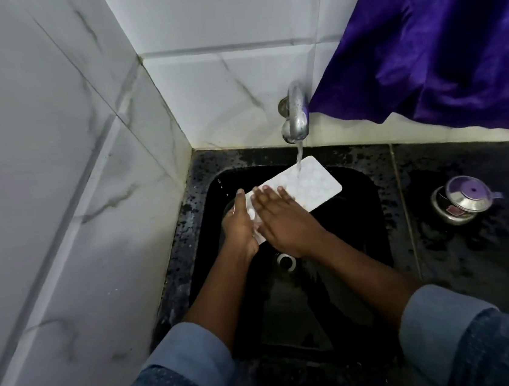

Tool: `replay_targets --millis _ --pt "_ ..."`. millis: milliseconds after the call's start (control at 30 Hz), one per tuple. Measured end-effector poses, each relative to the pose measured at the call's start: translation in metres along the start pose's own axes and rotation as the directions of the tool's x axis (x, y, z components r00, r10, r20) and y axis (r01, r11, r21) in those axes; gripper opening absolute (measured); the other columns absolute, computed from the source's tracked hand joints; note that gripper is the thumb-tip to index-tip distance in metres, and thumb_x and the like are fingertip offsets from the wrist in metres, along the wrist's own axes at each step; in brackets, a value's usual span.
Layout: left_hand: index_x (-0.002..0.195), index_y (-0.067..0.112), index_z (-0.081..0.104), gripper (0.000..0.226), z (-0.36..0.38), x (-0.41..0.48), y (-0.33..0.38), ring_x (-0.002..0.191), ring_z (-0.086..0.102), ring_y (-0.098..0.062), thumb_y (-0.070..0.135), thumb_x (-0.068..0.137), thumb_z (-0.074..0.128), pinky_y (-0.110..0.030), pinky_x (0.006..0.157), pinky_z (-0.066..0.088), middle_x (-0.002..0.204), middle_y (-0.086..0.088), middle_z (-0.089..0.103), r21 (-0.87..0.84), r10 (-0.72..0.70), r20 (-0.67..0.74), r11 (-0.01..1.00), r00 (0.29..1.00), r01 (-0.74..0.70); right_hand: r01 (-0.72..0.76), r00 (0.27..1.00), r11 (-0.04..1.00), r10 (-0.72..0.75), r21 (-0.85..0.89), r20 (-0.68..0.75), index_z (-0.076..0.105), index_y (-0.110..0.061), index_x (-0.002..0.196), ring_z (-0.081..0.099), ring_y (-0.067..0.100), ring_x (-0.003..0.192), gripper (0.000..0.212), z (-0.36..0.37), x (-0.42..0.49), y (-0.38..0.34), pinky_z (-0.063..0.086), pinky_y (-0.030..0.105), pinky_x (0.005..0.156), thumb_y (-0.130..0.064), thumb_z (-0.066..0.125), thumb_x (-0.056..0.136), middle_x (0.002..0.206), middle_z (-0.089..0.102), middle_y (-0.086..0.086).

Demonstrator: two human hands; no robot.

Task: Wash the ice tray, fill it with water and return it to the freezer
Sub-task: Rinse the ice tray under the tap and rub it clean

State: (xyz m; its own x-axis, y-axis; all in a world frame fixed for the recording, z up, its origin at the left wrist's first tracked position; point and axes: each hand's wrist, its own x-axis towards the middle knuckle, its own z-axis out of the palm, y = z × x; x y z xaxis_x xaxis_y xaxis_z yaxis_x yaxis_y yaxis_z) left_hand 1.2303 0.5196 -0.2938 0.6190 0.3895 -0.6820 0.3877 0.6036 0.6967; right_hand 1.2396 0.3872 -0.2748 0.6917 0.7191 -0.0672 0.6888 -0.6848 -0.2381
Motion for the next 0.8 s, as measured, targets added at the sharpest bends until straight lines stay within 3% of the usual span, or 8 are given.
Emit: replay_targets --millis 100,200,333,400,500,600,700,800 --pt "0.102 0.003 0.079 0.039 -0.010 -0.002 -0.003 0.085 0.077 -0.027 0.041 0.102 0.072 -0.041 0.088 0.062 0.107 -0.020 0.081 0.009 0.029 -0.030 1.000 0.999 -0.029 0.036 0.999 0.999 -0.036 0.000 0.040 0.011 -0.011 0.167 0.006 0.025 0.162 0.068 -0.001 0.005 0.016 -0.001 0.040 0.130 -0.047 0.026 0.112 0.174 0.007 0.009" --pt "0.096 0.005 0.079 0.038 -0.015 -0.006 -0.009 0.071 0.075 -0.024 0.043 0.100 0.075 -0.037 0.076 0.063 0.089 -0.013 0.080 0.068 0.036 -0.065 0.997 0.997 -0.032 -0.241 0.969 0.970 0.238 0.032 0.069 0.001 -0.010 0.167 -0.001 0.029 0.162 0.074 -0.006 0.011 0.045 -0.003 0.045 0.129 -0.053 0.023 0.110 0.175 -0.001 0.011" --pt "0.091 0.007 0.076 0.037 -0.012 -0.014 -0.017 0.058 0.071 -0.016 0.044 0.097 0.077 -0.028 0.058 0.060 0.073 -0.005 0.076 0.060 0.043 -0.084 0.998 0.996 -0.038 -0.526 0.850 0.849 0.521 0.054 0.076 -0.003 -0.004 0.165 -0.008 0.033 0.161 0.080 -0.009 0.014 0.051 -0.006 0.051 0.129 -0.057 0.018 0.109 0.174 -0.006 0.018" --pt "0.092 0.007 0.077 0.038 -0.009 -0.016 -0.017 0.064 0.072 -0.020 0.045 0.097 0.076 -0.033 0.066 0.062 0.076 -0.006 0.077 0.062 0.048 -0.095 0.997 0.994 -0.042 -0.474 0.880 0.874 0.467 0.110 0.081 -0.005 -0.004 0.165 -0.012 0.032 0.160 0.082 -0.007 0.014 0.034 -0.009 0.049 0.129 -0.059 0.019 0.109 0.173 -0.011 0.017" --pt "0.095 0.005 0.079 0.038 -0.009 -0.017 -0.010 0.074 0.077 -0.028 0.042 0.099 0.074 -0.044 0.081 0.064 0.087 -0.011 0.080 0.009 0.053 -0.108 0.999 0.993 -0.052 -0.142 0.989 0.985 0.137 0.101 0.060 0.000 -0.006 0.166 -0.007 0.029 0.161 0.079 0.006 -0.001 0.007 -0.006 0.044 0.130 -0.056 0.022 0.109 0.174 -0.008 0.014" --pt "0.111 -0.001 0.078 0.043 -0.019 -0.019 -0.005 0.088 0.078 -0.032 0.041 0.100 0.074 -0.045 0.084 0.066 0.104 -0.018 0.081 -0.022 0.060 -0.110 0.998 0.992 -0.063 0.018 0.999 0.999 -0.020 0.041 0.044 0.001 -0.015 0.167 -0.005 0.022 0.162 0.073 0.007 -0.011 0.021 -0.006 0.039 0.129 -0.056 0.020 0.109 0.175 -0.005 0.005" --pt "0.105 0.002 0.077 0.040 -0.023 -0.026 -0.002 0.065 0.075 -0.018 0.041 0.101 0.074 -0.027 0.054 0.060 0.087 -0.010 0.080 0.026 0.113 -0.133 0.994 0.985 -0.111 -0.300 0.953 0.948 0.294 0.105 0.073 -0.002 -0.016 0.167 -0.006 0.025 0.162 0.078 0.002 -0.009 0.045 -0.004 0.045 0.130 -0.059 0.023 0.108 0.175 -0.006 0.008" --pt "0.106 0.003 0.077 0.035 -0.014 -0.039 0.002 0.065 0.076 -0.013 0.038 0.100 0.075 -0.024 0.052 0.057 0.094 -0.012 0.082 0.044 0.185 -0.118 0.983 0.976 -0.181 -0.540 0.841 0.792 0.515 0.285 0.164 0.000 -0.011 0.167 -0.001 0.035 0.161 0.081 0.002 -0.007 0.040 0.000 0.048 0.128 -0.058 0.031 0.109 0.174 -0.006 0.016"
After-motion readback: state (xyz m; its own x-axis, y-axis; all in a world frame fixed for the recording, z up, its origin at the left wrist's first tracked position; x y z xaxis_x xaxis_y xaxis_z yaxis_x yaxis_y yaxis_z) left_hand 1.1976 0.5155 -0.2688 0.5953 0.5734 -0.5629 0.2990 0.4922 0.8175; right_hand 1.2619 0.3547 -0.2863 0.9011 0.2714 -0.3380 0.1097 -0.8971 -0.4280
